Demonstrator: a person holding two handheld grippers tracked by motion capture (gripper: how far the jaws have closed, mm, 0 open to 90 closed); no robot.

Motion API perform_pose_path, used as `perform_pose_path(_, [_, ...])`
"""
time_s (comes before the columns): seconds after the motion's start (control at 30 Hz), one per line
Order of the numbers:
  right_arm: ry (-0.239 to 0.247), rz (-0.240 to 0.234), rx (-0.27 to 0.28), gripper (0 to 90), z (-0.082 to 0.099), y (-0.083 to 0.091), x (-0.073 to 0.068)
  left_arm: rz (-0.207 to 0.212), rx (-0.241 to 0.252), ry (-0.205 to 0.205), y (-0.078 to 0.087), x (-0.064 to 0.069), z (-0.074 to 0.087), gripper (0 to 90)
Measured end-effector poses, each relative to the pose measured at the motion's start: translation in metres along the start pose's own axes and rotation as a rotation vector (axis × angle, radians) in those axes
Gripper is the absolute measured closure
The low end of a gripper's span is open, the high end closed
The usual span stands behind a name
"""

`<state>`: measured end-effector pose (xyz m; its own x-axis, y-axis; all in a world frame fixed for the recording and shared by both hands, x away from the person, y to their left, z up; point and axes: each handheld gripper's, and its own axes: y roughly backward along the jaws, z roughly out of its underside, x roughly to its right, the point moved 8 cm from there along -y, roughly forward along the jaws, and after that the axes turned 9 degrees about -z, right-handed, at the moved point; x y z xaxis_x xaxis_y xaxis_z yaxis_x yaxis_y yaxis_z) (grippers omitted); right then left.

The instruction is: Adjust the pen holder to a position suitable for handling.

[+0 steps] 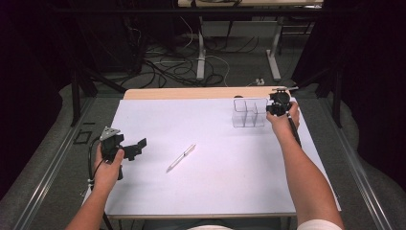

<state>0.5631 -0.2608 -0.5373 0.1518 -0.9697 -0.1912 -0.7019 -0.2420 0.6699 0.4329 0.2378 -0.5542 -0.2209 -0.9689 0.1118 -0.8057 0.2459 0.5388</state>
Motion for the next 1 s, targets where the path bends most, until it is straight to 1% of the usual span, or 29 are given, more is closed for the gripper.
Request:
perform_pose_path(0.2, [-0.017,0.005,-0.004,89.1,0.001,0.001,-0.002,0.001,0.001,-0.001,0.000,0.000,0.000,0.2])
perform_pose_path(0.23, [-0.014,0.009,-0.008,89.2,0.001,0.001,-0.002,0.000,0.000,-0.001,0.000,0.000,0.000,0.3])
perform_pose_path(0.27, [-0.016,0.016,-0.014,89.2,0.001,0.001,-0.002,0.000,-0.001,-0.002,0.000,0.000,0.000,0.3])
perform_pose_path(0.3, [-0.022,0.012,-0.026,89.1,0.001,0.001,-0.003,0.000,0.000,0.000,0.000,0.000,0.000,0.3])
perform_pose_path(0.33, [-0.036,0.014,-0.040,89.1,0.001,0.002,-0.005,0.000,0.000,-0.001,0.000,0.000,0.000,0.2])
perform_pose_path(0.37, [-0.030,0.009,-0.048,89.1,0.001,0.002,-0.006,0.000,0.000,0.001,0.000,0.000,0.000,0.3])
perform_pose_path(0.4, [-0.032,0.006,-0.061,89.2,0.002,0.002,-0.009,0.000,-0.001,0.000,0.000,0.000,0.000,0.2])
perform_pose_path(0.57, [-0.006,0.008,-0.076,89.3,0.004,0.001,-0.020,-0.001,0.000,0.001,0.000,0.000,0.000,0.3])
perform_pose_path(0.67, [-0.014,0.002,-0.091,89.4,0.006,0.001,-0.029,-0.001,0.000,0.002,0.000,0.000,0.000,0.3])
perform_pose_path(0.7, [-0.007,-0.001,-0.093,89.3,0.007,0.001,-0.031,-0.001,0.000,0.002,0.000,0.000,0.000,0.3])
perform_pose_path(0.73, [-0.014,-0.002,-0.099,89.3,0.008,0.002,-0.035,-0.001,-0.001,0.002,0.000,0.000,0.000,0.3])
perform_pose_path(0.77, [-0.014,-0.002,-0.099,89.3,0.008,0.002,-0.035,-0.001,-0.001,0.003,0.000,0.000,0.000,0.3])
perform_pose_path(0.8, [-0.010,-0.010,-0.107,89.4,0.010,0.002,-0.041,-0.001,0.000,0.004,-0.001,0.000,0.000,0.2])
perform_pose_path(0.83, [0.001,-0.013,-0.108,89.4,0.011,0.003,-0.043,-0.001,0.000,0.004,-0.001,0.000,0.000,0.3])
perform_pose_path(0.87, [0.001,-0.013,-0.108,89.4,0.011,0.003,-0.043,0.000,0.001,0.003,-0.001,0.000,0.000,0.3])
perform_pose_path(0.9, [0.002,-0.016,-0.118,89.4,0.014,0.003,-0.050,-0.001,0.001,0.003,-0.001,0.000,0.000,0.2])
perform_pose_path(0.93, [0.002,-0.016,-0.118,89.4,0.014,0.003,-0.050,-0.001,0.002,0.003,-0.001,0.000,0.000,0.2])
perform_pose_path(0.97, [-0.002,-0.023,-0.129,89.4,0.016,0.004,-0.057,-0.002,0.001,0.004,-0.001,0.000,0.000,0.3])
perform_pose_path(1.0, [0.002,-0.023,-0.133,89.4,0.017,0.004,-0.060,-0.003,0.001,0.003,-0.001,0.000,0.000,0.3])
